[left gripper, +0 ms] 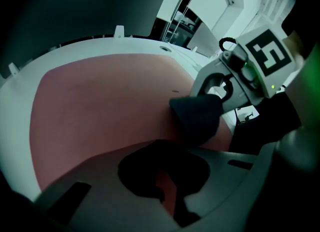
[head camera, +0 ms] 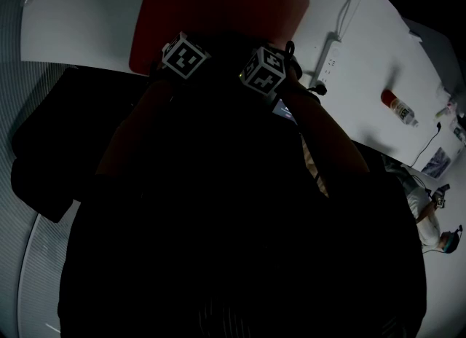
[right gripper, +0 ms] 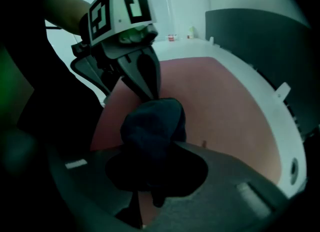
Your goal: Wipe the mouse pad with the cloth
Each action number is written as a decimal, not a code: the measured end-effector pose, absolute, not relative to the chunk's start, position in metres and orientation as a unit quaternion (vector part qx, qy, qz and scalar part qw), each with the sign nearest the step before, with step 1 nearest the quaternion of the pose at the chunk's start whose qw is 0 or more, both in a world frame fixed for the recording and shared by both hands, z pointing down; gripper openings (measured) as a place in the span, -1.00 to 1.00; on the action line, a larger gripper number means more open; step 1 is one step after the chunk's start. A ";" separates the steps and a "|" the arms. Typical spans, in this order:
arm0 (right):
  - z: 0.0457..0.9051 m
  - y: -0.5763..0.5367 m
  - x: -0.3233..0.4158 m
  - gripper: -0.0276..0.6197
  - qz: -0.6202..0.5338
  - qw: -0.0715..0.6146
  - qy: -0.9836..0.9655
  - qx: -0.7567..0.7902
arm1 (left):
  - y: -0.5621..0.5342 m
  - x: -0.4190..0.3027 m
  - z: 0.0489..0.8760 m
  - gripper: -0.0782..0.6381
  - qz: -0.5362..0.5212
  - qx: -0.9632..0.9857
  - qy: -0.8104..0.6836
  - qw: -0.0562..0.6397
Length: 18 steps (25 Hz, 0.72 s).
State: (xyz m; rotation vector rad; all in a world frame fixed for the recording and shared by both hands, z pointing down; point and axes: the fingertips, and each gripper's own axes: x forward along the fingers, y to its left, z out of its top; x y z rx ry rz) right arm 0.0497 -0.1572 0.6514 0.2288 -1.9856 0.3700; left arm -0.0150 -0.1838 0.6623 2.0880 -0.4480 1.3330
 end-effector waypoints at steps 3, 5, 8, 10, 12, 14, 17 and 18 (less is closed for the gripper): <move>0.651 -0.150 0.041 -0.70 0.179 0.515 -0.835 0.074 | -0.183 -0.018 0.664 -0.76 0.502 0.791 -0.169 0.306; 0.650 -0.150 0.042 -0.70 0.200 0.502 -0.838 0.077 | -0.181 -0.019 0.664 -0.76 0.486 0.793 -0.179 0.322; 0.639 -0.159 0.047 -0.69 0.259 0.461 -0.843 0.100 | -0.182 -0.021 0.665 -0.76 0.471 0.789 -0.194 0.344; 0.614 -0.176 0.055 -0.69 0.311 0.395 -0.854 0.135 | -0.185 -0.017 0.660 -0.76 0.447 0.789 -0.207 0.367; 0.577 -0.195 0.067 -0.69 0.349 0.309 -0.867 0.175 | -0.192 -0.005 0.641 -0.76 0.398 0.802 -0.222 0.386; 0.539 -0.208 0.084 -0.70 0.354 0.246 -0.878 0.208 | -0.206 0.014 0.607 -0.76 0.339 0.829 -0.229 0.381; 0.480 -0.214 0.106 -0.70 0.335 0.191 -0.889 0.248 | -0.224 0.048 0.544 -0.76 0.264 0.874 -0.219 0.344; 0.462 -0.213 0.112 -0.70 0.329 0.174 -0.891 0.260 | -0.227 0.059 0.522 -0.76 0.241 0.886 -0.213 0.334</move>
